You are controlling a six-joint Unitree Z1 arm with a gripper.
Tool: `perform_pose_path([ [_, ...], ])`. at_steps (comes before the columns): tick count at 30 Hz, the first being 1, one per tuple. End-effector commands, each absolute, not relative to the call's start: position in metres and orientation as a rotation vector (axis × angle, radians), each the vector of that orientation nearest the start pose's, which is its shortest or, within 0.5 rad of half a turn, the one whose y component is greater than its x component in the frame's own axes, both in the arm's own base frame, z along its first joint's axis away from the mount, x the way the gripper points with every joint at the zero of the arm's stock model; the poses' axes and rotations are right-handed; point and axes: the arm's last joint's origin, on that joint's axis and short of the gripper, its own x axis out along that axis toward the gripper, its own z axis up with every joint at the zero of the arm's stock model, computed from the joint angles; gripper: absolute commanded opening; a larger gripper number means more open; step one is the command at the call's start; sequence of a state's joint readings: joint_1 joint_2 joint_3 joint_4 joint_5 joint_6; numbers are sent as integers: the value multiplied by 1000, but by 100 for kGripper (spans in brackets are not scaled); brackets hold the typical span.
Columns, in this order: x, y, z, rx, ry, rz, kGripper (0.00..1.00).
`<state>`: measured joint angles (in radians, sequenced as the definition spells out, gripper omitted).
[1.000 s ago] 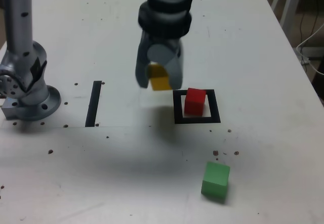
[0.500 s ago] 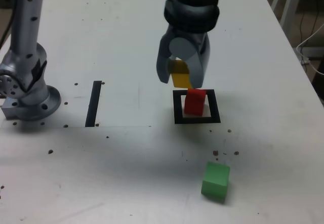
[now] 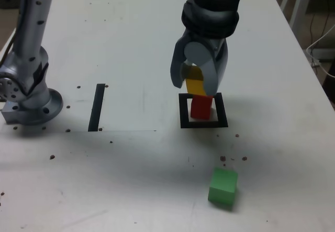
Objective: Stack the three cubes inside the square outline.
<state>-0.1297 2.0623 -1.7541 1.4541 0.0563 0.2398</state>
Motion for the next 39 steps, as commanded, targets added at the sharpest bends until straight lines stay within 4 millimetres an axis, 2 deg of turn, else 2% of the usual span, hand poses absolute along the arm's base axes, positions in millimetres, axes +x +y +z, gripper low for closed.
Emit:
perform_pose_path([
  [1,369,-46,279,342,1752,-270,27],
  [9,376,-47,269,342,1772,-278,28],
  [25,381,-45,260,338,1787,-275,29],
  [27,381,-44,258,334,1794,-272,38],
  [33,381,-42,253,325,1812,-274,88],
  [35,380,-42,253,324,1815,-274,95],
  [39,380,-42,252,324,1815,-275,98],
])
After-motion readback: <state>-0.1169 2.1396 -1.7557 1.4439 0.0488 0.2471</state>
